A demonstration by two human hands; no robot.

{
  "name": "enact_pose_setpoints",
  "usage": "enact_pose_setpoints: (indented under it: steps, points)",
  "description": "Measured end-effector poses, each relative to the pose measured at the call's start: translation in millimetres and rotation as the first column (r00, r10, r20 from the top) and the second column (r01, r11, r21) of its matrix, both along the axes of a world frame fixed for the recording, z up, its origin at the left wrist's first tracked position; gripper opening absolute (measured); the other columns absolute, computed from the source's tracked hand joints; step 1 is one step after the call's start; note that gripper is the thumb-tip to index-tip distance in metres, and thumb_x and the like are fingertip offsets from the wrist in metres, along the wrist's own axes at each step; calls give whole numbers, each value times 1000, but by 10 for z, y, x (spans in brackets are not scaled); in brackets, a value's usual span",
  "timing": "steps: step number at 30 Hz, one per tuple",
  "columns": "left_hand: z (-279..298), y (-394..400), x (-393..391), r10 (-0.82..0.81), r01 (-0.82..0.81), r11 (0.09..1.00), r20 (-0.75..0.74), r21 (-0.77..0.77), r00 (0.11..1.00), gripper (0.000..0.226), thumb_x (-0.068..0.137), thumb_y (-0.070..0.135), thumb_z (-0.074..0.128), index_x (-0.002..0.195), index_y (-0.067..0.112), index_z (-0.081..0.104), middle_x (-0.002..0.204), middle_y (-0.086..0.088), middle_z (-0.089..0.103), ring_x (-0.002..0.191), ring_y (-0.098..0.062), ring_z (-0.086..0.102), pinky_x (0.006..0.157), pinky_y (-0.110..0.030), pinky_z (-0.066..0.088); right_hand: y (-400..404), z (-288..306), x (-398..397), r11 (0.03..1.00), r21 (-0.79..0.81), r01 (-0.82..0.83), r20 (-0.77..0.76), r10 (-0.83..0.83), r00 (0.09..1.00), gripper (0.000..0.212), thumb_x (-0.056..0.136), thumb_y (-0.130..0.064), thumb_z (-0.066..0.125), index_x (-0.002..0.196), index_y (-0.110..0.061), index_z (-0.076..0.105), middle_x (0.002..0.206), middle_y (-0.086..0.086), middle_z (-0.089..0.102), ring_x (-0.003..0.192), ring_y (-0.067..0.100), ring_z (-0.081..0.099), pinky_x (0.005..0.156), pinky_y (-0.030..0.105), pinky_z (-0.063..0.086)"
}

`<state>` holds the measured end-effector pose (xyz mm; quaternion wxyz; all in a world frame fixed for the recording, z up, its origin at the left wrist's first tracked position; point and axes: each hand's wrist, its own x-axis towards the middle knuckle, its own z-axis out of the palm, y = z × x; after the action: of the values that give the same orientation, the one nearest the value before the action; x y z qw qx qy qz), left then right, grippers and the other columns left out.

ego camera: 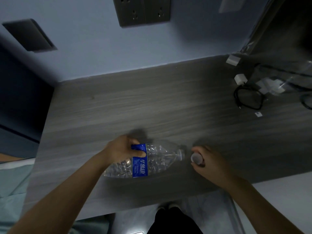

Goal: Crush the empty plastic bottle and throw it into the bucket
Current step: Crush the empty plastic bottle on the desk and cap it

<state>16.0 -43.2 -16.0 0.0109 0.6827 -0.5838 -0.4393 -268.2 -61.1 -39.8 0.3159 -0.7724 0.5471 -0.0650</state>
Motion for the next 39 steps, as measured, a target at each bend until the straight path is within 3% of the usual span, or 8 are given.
enact_pose_setpoints:
  steps: [3,7,14,20,24,30,34,39]
  points:
    - [24,34,16,-9,8,1000,-8,-12,1000,11,75,37,70,71,28,65,73,-2,70,79,-26,70,81,-43,55,17,52,88,997,68,-46,123,38,992,49,73,-14,71,120,-11,55,114,8,63,103,20,60,85,18,41]
    - [50,53,48,-9,9,1000,1,-13,1000,21,74,39,70,80,19,69,81,-8,74,79,-24,70,82,-43,54,36,106,169,990,138,17,309,-60,949,44,67,-6,77,107,-8,61,86,-3,62,77,12,63,69,3,46]
    - [89,65,84,10,-11,1000,-30,-27,999,12,73,37,72,66,33,63,67,8,67,71,-14,65,82,-44,53,-9,154,168,947,312,74,526,-237,817,40,61,1,79,81,-31,66,83,-12,70,73,-9,65,70,4,49]
    - [73,103,99,56,-57,998,-90,-6,994,12,74,33,72,65,33,64,66,10,67,68,-9,63,76,-38,51,4,52,183,917,393,65,590,-306,747,41,59,12,77,79,-22,65,81,-3,70,71,-6,66,71,7,52]
    - [73,148,122,103,-102,995,-145,17,984,11,73,30,73,66,31,66,58,11,68,55,3,61,62,-22,46,23,24,163,910,414,38,609,-307,731,41,59,9,77,80,-23,67,73,-11,75,76,-5,67,70,7,51]
    - [91,175,105,139,-131,990,-194,56,971,11,74,27,74,65,29,67,57,13,70,55,5,62,59,-18,45,2,52,168,916,400,8,616,-276,738,42,59,8,78,81,-26,67,76,-21,74,78,-8,66,71,5,49]
    - [103,178,93,118,-113,993,-166,39,979,9,73,28,74,67,29,68,61,8,68,54,4,62,60,-19,46,15,56,158,907,420,16,612,-296,733,36,60,4,79,78,-26,70,71,-12,75,73,-2,68,70,10,53]
    - [95,181,81,96,-98,995,-125,-10,988,13,73,30,74,63,33,65,61,8,67,59,-4,62,63,-25,47,31,72,163,914,403,41,597,-297,746,28,64,-3,78,80,-24,69,84,4,73,77,5,67,77,16,53]
